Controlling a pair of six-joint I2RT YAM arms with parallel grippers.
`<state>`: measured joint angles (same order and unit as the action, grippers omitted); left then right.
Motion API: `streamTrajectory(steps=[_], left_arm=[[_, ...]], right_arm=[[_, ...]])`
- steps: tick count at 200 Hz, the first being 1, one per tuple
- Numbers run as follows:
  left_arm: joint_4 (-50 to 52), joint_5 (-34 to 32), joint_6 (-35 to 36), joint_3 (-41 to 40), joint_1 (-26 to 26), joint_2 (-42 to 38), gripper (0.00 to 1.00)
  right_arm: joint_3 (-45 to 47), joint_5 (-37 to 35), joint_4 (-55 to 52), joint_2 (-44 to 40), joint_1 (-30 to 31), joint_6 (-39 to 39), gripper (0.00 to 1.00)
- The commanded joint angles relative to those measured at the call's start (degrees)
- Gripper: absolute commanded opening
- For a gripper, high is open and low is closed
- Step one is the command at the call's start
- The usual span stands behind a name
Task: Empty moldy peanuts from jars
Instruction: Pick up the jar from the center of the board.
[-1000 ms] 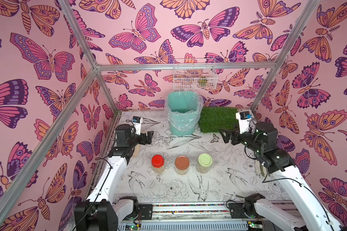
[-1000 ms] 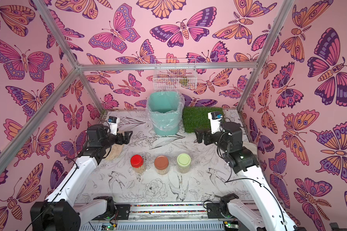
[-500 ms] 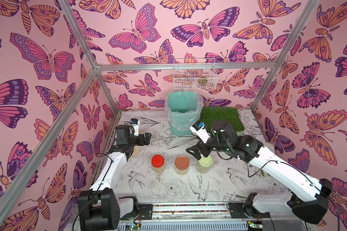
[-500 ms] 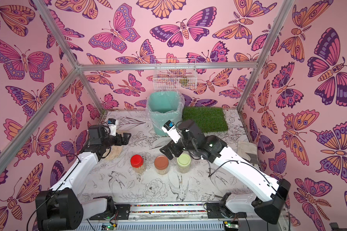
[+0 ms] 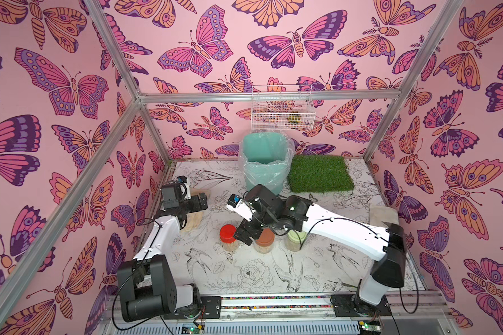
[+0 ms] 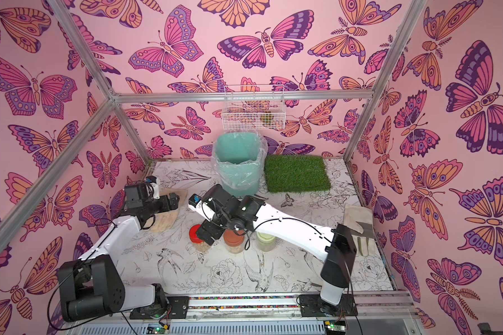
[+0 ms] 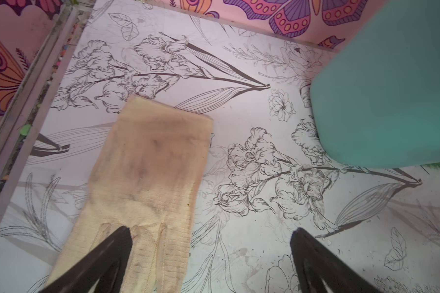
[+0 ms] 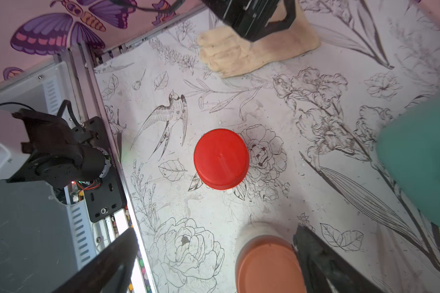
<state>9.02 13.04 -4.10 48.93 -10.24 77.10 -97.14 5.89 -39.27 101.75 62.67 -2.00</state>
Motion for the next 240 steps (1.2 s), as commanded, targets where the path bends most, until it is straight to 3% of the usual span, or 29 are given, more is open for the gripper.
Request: streamTrajectory(steps=[1, 47, 132, 240], left_arm=[[0.56, -2.34, -1.2, 0.47, -0.98, 0.76, 0.99], [1.08, -3.87, -1.18, 0.73, -1.79, 1.84, 0.99], [1.07, -3.47, -1.7, 0.9, -2.24, 2.42, 1.0], [1.13, -2.42, -1.94, 1.04, -2.24, 2.7, 1.0]], right_arm=[[-4.35, -2.6, -3.77, 3.44, 1.29, 0.85, 0.98], [-9.47, -5.73, -5.21, 10.12, 3.29, 0.18, 0.99], [-10.85, -11.76, 1.42, 16.17, 4.55, -4.31, 0.99], [-12.95, -10.82, 0.37, 20.08, 4.49, -6.39, 0.86]])
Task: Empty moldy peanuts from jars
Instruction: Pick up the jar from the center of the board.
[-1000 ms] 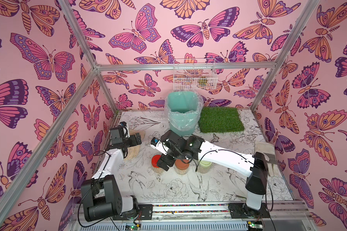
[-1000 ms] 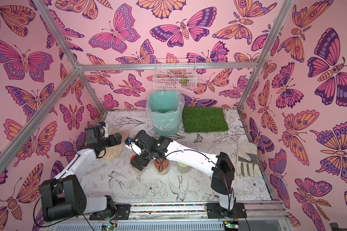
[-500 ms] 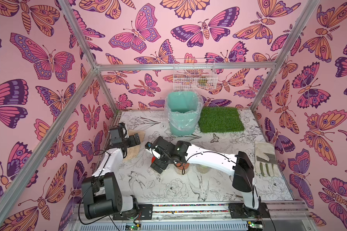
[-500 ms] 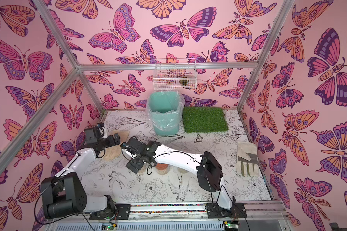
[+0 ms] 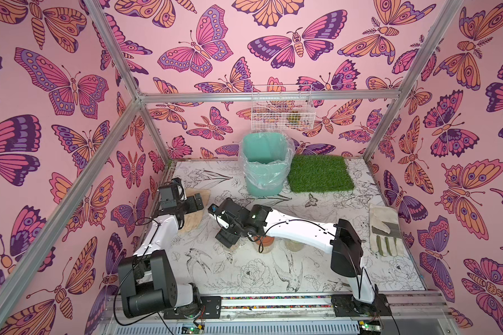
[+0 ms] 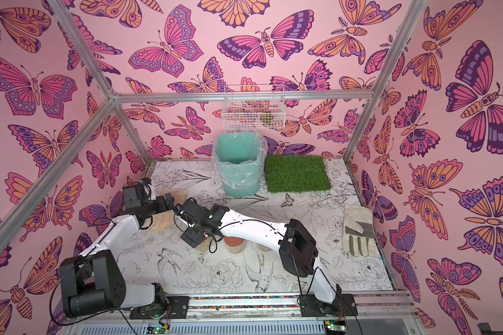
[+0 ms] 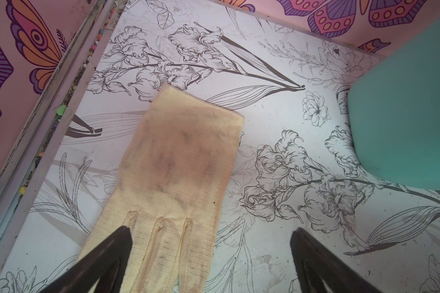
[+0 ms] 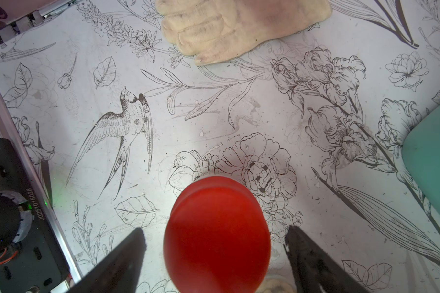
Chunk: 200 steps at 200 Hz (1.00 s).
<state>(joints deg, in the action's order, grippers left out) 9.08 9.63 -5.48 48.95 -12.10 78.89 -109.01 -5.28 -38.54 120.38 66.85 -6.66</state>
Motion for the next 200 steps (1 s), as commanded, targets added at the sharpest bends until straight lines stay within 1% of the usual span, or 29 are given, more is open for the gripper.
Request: streamTrajectory(steps=[1, 45, 64, 76, 125, 153, 172, 180, 184, 185, 186, 189, 190, 193, 194, 200], left_arm=[[1.05, 1.0, -0.58, 1.04, -0.38, 0.95, 1.0], [1.05, 1.53, -0.68, 1.06, -0.38, 1.04, 1.0], [1.05, 1.7, -0.68, 1.06, -0.31, 1.13, 1.0], [1.03, 1.71, -0.66, 1.06, -0.38, 1.1, 1.0], [1.06, 1.78, -0.6, 1.1, -0.34, 1.33, 1.0], [1.01, 1.8, -0.46, 1.06, -0.38, 1.24, 1.0], [1.02, 2.46, -0.16, 0.97, -0.38, 0.74, 1.0], [0.98, 2.99, 0.04, 0.88, -0.38, 0.36, 1.0], [0.97, 3.2, 0.12, 0.8, -0.38, 0.11, 1.0], [1.0, 3.25, 0.16, 0.8, -0.34, 0.07, 1.0], [1.01, 3.31, 0.18, 0.8, -0.36, 0.01, 1.0], [1.02, 3.55, 0.25, 0.75, -0.38, -0.19, 1.0], [1.02, 3.64, 0.32, 0.73, -0.34, -0.21, 1.0], [1.03, 3.79, 0.42, 0.71, -0.37, -0.51, 1.0], [1.03, 3.89, 0.45, 0.71, -0.37, -0.64, 1.0], [1.01, 4.38, 0.68, 0.67, -0.38, -1.03, 1.0]], right_arm=[[-1.14, 0.35, -0.37, 1.49, 0.3, -1.71, 0.86], [-1.53, -1.09, -1.25, 2.37, 0.41, -2.05, 0.89], [-1.59, -1.24, -1.43, 2.49, 0.35, -2.26, 0.88], [-1.63, -0.98, -1.17, 2.53, 0.32, -2.4, 0.85], [-1.46, -0.73, -0.2, 2.42, 0.37, -3.1, 0.69], [-1.32, -1.53, -0.28, 1.79, 0.38, -3.13, 0.54], [0.07, -1.87, 1.37, -0.01, 0.34, -2.87, 0.41], [1.43, -2.16, 2.95, -1.19, 0.32, -2.51, 0.33], [2.1, -2.33, 3.68, -1.95, 0.26, -2.54, 0.28], [2.46, -2.54, 4.03, -2.33, 0.22, -2.63, 0.26], [2.46, -2.54, 4.03, -2.33, 0.22, -2.63, 0.26], [3.02, -2.76, 4.71, -2.94, 0.22, -2.73, 0.22], [3.41, -2.86, 5.04, -3.35, 0.26, -2.75, 0.19], [3.88, -2.89, 5.51, -3.76, 0.29, -2.68, 0.16], [4.22, -2.89, 5.9, -4.12, 0.25, -2.56, 0.13], [5.29, -2.98, 7.08, -5.39, 0.06, -2.43, 0.05]])
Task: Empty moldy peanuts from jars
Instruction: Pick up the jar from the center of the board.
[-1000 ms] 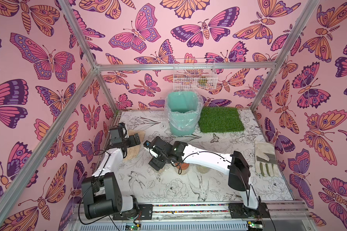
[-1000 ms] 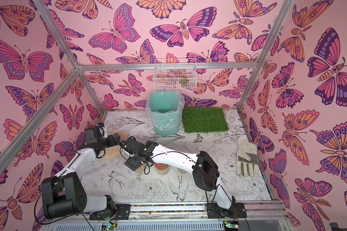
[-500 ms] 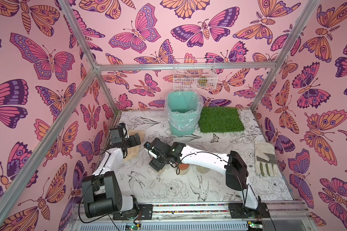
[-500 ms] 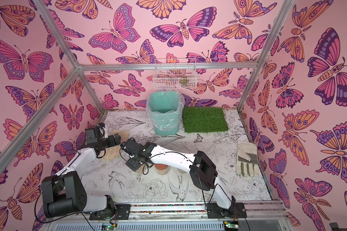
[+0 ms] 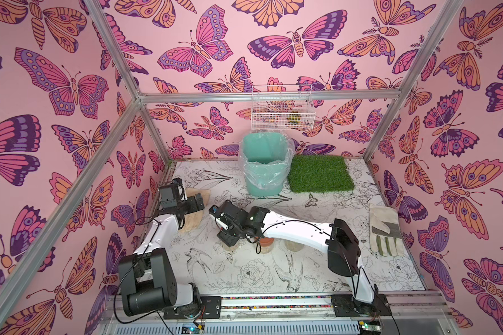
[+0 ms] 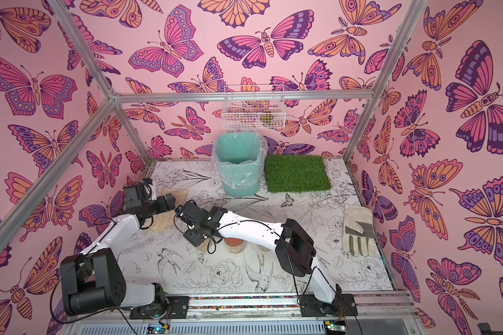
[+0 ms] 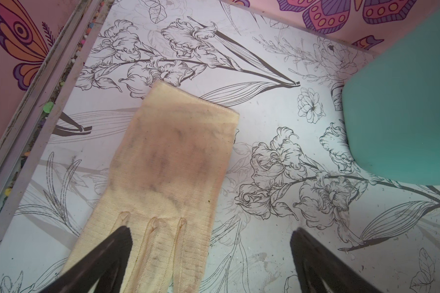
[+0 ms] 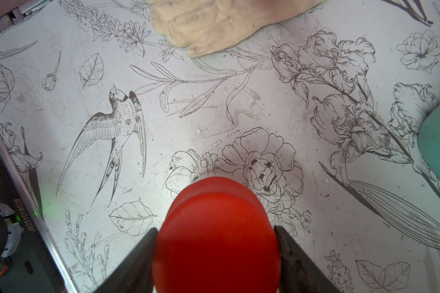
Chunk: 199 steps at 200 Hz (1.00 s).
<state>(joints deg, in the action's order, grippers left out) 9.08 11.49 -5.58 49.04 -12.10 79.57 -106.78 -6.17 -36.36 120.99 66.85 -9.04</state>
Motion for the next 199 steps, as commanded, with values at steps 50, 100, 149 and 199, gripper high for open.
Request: streamTrajectory(steps=[50, 100, 149, 199], left_arm=[[1.02, 12.43, 1.08, 2.09, -0.37, -6.04, 1.0], [1.2, 24.46, 0.68, 4.7, -0.25, -12.27, 1.0], [1.0, 36.79, -0.48, 7.63, 1.55, -14.47, 1.0], [1.0, 40.27, 1.01, 8.18, 7.65, -16.35, 1.0]], right_arm=[[10.88, 0.35, 10.74, -17.29, -3.2, -0.98, 0.0], [18.09, 5.87, 13.58, -30.31, -11.35, -5.25, 0.0], [21.35, 9.5, 12.03, -39.85, -19.57, -7.55, 0.0], [20.45, 15.04, 5.87, -42.96, -28.34, -8.96, 0.0]])
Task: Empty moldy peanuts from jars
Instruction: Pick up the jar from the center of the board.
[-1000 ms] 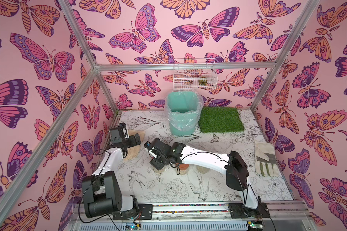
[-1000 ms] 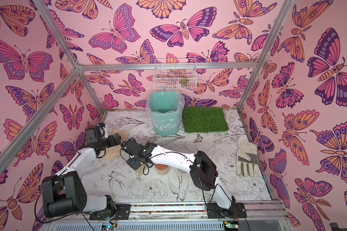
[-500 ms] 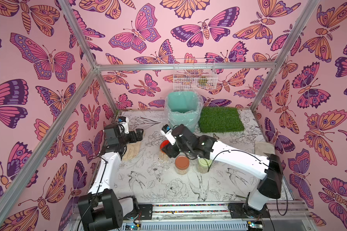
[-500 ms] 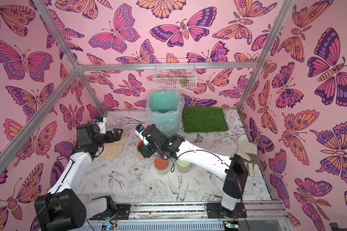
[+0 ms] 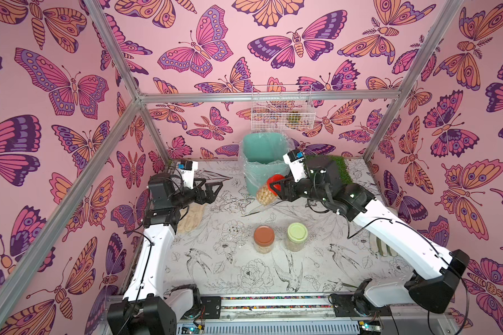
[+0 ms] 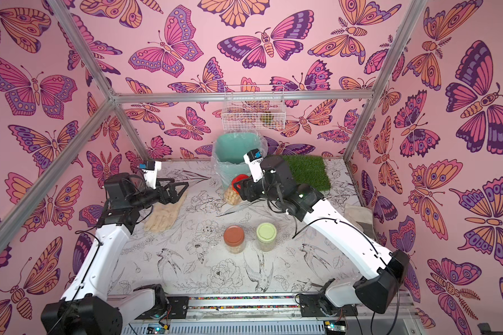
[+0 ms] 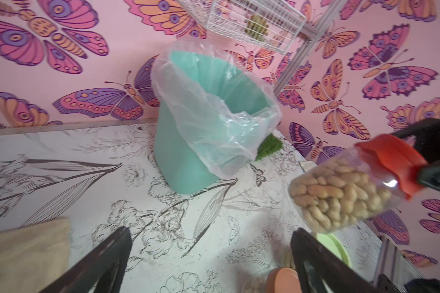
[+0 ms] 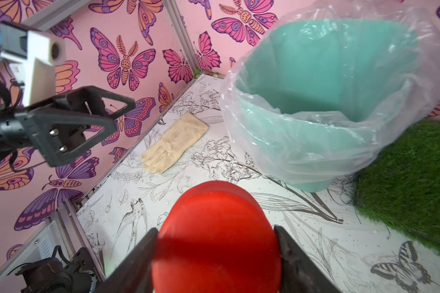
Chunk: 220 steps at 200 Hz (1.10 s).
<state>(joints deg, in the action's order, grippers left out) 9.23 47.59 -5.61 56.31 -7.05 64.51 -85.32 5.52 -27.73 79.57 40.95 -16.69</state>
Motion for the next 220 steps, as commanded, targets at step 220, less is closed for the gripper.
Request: streamTrajectory(steps=[220], left_arm=[[-1.72, -7.29, 13.96, 1.94, 28.31, 3.84, 1.0]], right_arm=[[-19.38, 19.57, -6.69, 13.59, -4.66, -3.93, 0.0]])
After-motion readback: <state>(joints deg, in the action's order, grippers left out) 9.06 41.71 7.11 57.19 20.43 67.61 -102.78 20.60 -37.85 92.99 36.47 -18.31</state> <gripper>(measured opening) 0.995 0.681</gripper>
